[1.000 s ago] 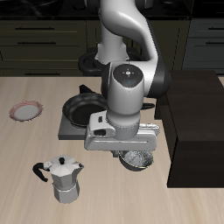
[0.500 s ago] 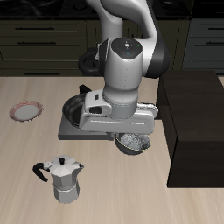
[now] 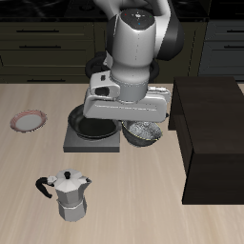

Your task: Place the bowl on top of the shelf

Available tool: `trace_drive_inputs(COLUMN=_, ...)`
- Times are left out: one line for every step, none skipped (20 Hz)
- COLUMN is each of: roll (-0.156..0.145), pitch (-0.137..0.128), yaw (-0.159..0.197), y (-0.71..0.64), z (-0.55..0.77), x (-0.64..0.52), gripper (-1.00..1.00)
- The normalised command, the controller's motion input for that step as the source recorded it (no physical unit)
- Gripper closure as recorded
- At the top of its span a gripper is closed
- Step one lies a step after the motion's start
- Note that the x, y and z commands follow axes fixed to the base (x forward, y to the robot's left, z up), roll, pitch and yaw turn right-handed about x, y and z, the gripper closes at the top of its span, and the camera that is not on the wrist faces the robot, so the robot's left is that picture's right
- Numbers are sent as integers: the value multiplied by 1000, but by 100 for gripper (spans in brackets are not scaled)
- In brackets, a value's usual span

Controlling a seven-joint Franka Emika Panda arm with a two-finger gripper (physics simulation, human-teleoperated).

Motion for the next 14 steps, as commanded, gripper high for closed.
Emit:
trace_drive_inputs(roll=-56, pitch=-3, yaw=-60, y=-136, z=304, x=-208, gripper=100)
trace_drive_inputs(roll=14, pitch=-18, yaw=44, y=23, z=211, x=-196, gripper=100)
trace_drive_inputs(roll=24, pitch=-33, yaw=32, y=-33, z=293, x=-181, gripper=100)
trace_drive_inputs(roll=-46, pitch=-50, yaw=-24, y=-147, z=628, x=-434, gripper=100)
trace_drive_inputs(roll=43, pitch=-81, yaw=21, y=13, z=378, x=-306, gripper=100)
trace_drive_inputs(roll=-33, pitch=-82, yaw=36, y=-107, z=348, x=-225, gripper=100)
trace_drive_inputs(roll=-75, pitch=-61, yaw=46, y=-80, z=303, x=-208, gripper=100)
trace_drive_inputs(roll=-11, pitch=7, yaw=0, y=-93, z=273, x=-144, gripper=100)
trace_drive_inputs(roll=-90, pitch=28, yaw=-50, y=-133, z=269, x=-210, gripper=100)
trace_drive_inputs(roll=33, pitch=-49, yaw=-25, y=0, z=338, x=-282, gripper=100)
trace_drive_inputs(roll=15, pitch=-95, yaw=55, y=-10, z=334, x=-280, gripper=100)
trace_drive_inputs(roll=6, pitch=-42, yaw=-18, y=-51, z=487, x=-458, gripper=100)
trace_drive_inputs(roll=14, pitch=-36, yaw=6, y=-10, z=266, x=-244, gripper=100)
trace_drive_inputs(roll=19, pitch=-47, yaw=22, y=-2, z=215, x=-208, gripper=100)
